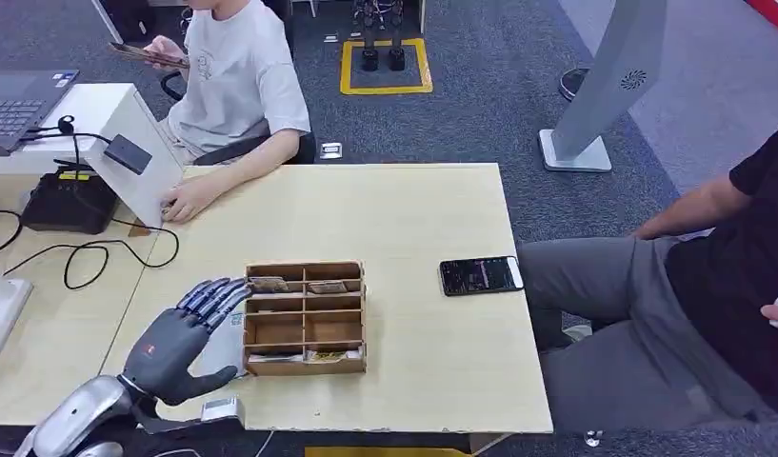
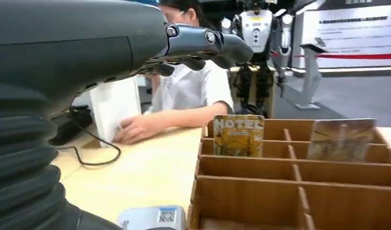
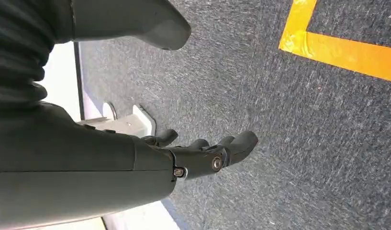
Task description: Pass the card to the sensor for recognition and then transmit it.
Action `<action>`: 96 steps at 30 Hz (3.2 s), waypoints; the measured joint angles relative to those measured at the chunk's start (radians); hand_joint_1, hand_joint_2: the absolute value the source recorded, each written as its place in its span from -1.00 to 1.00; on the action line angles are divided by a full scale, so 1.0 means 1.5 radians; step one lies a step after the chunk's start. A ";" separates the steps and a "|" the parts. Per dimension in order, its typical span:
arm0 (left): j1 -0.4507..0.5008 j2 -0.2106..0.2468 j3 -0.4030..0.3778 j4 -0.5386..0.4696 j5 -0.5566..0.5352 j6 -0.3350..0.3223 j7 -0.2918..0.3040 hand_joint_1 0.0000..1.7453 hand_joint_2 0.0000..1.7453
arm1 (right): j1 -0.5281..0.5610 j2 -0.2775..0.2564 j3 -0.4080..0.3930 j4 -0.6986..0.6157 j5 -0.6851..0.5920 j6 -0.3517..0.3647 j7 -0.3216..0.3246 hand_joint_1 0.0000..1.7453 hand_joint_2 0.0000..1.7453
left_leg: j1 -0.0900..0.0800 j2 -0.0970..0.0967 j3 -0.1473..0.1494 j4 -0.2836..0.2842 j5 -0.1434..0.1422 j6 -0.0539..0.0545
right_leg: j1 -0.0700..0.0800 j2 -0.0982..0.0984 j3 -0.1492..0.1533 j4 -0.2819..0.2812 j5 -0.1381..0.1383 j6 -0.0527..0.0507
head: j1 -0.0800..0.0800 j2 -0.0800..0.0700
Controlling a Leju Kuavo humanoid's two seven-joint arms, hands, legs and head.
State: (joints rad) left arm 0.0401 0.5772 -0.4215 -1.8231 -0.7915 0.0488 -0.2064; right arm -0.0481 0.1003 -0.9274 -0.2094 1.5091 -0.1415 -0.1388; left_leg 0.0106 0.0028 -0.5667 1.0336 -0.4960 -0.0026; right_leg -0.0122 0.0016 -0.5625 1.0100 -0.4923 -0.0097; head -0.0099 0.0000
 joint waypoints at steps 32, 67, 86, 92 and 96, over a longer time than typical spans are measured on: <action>-0.003 -0.026 -0.089 0.010 -0.142 0.021 0.061 -1.00 1.00 | -0.003 0.000 -0.004 0.000 0.008 0.002 0.007 -1.00 1.00 | 0.000 0.000 0.000 0.000 0.000 0.000 | 0.000 0.000 0.000 0.000 0.000 0.000 | 0.000 0.000; -0.016 -0.079 -0.099 0.090 -0.160 0.036 0.094 -1.00 1.00 | -0.003 0.000 -0.004 0.000 0.010 0.000 0.002 -1.00 1.00 | 0.000 0.000 0.000 0.000 0.000 0.000 | 0.000 0.000 0.000 0.000 0.000 0.000 | 0.000 0.000; -0.016 -0.093 -0.099 0.100 -0.166 0.035 0.102 -1.00 1.00 | -0.003 0.000 -0.004 0.000 0.013 0.000 -0.001 -1.00 1.00 | 0.000 0.000 0.000 0.000 0.000 0.000 | 0.000 0.000 0.000 0.000 0.000 0.000 | 0.000 0.000; -0.016 -0.098 -0.099 0.104 -0.166 0.035 0.101 -1.00 1.00 | -0.003 0.000 -0.004 0.000 0.013 0.000 0.002 -1.00 1.00 | 0.000 0.000 0.000 0.000 0.000 0.000 | 0.000 0.000 0.000 0.000 0.000 0.000 | 0.000 0.000; -0.017 -0.101 -0.099 0.111 -0.168 0.035 0.101 -1.00 1.00 | -0.003 0.000 -0.004 0.000 0.014 0.000 0.002 -1.00 1.00 | 0.000 0.000 0.000 0.000 0.000 0.000 | 0.000 0.000 0.000 0.000 0.000 0.000 | 0.000 0.000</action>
State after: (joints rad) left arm 0.0150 0.4253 -0.5707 -1.6571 -1.0441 0.1011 -0.0542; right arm -0.0523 0.1003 -0.9331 -0.2094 1.5301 -0.1419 -0.1354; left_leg 0.0106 0.0027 -0.5663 1.0337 -0.4960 -0.0026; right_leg -0.0122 0.0014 -0.5625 1.0098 -0.4921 -0.0099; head -0.0099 0.0000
